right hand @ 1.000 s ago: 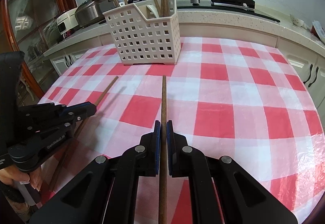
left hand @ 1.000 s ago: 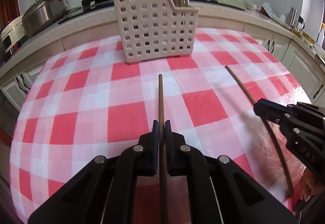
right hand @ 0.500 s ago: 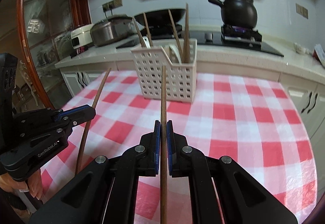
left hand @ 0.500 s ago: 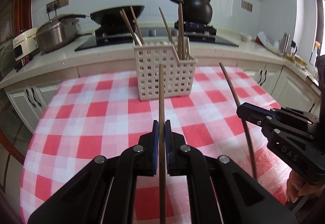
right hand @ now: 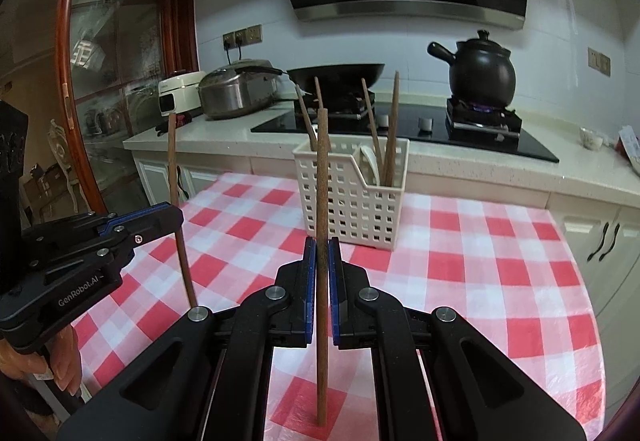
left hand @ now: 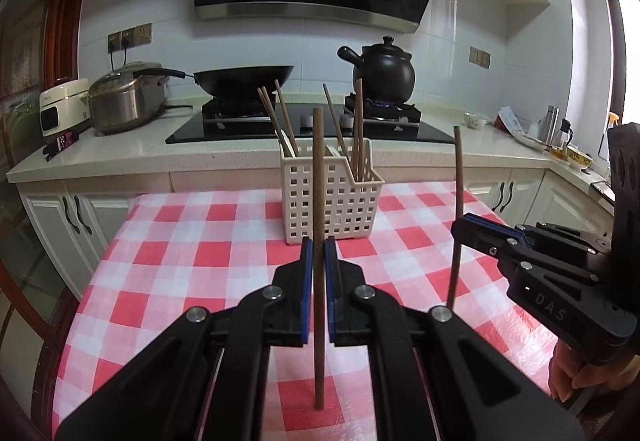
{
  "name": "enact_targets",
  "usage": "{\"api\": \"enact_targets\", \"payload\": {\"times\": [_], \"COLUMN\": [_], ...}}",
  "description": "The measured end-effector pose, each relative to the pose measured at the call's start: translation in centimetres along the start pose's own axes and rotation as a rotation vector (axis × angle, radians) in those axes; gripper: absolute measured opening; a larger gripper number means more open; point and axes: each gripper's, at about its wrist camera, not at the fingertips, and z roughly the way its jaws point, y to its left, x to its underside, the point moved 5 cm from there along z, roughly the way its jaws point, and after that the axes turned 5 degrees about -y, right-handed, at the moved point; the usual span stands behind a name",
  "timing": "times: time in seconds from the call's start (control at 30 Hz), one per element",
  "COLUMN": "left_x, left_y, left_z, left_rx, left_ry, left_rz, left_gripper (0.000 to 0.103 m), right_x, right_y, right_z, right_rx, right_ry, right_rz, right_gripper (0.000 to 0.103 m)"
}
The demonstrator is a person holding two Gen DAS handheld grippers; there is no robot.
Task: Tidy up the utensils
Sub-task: 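Lift both held chopsticks upright and carry them over the white basket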
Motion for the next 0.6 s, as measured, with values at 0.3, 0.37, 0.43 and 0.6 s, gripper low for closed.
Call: {"api": "enact_targets", "payload": {"times": [0.3, 0.37, 0.43, 0.6], "left_x": [-1.2, -1.4, -1.6, -2.5], "left_y": [-0.1, -0.1, -0.1, -0.3], "left_z": [-0.6, -0.8, -0.7, -0.4], "left_rx": [-0.004, -0.006, -0.008, -0.008], "left_ry": [-0.039, -0.046, -0.050, -0.071], "left_rz": [0.012, 0.017, 0.024, 0.041], "left_gripper": [0.006, 0.006, 0.006, 0.006], "right_x": [-1.1, -1.2, -1.4, -2.4], "right_y": [1.3, 1.4, 1.5, 1.6], "right_z": [-0.5, -0.6, -0.6, -0.4], "right_rx": [-0.007, -0.004, 0.003, 0.006], "right_ry": [-0.032, -0.038, -0.050, -0.077], "right_rz": [-0.035, -0.039, -0.047, -0.067], "right_gripper": [0.006, 0.006, 0.006, 0.006]}}
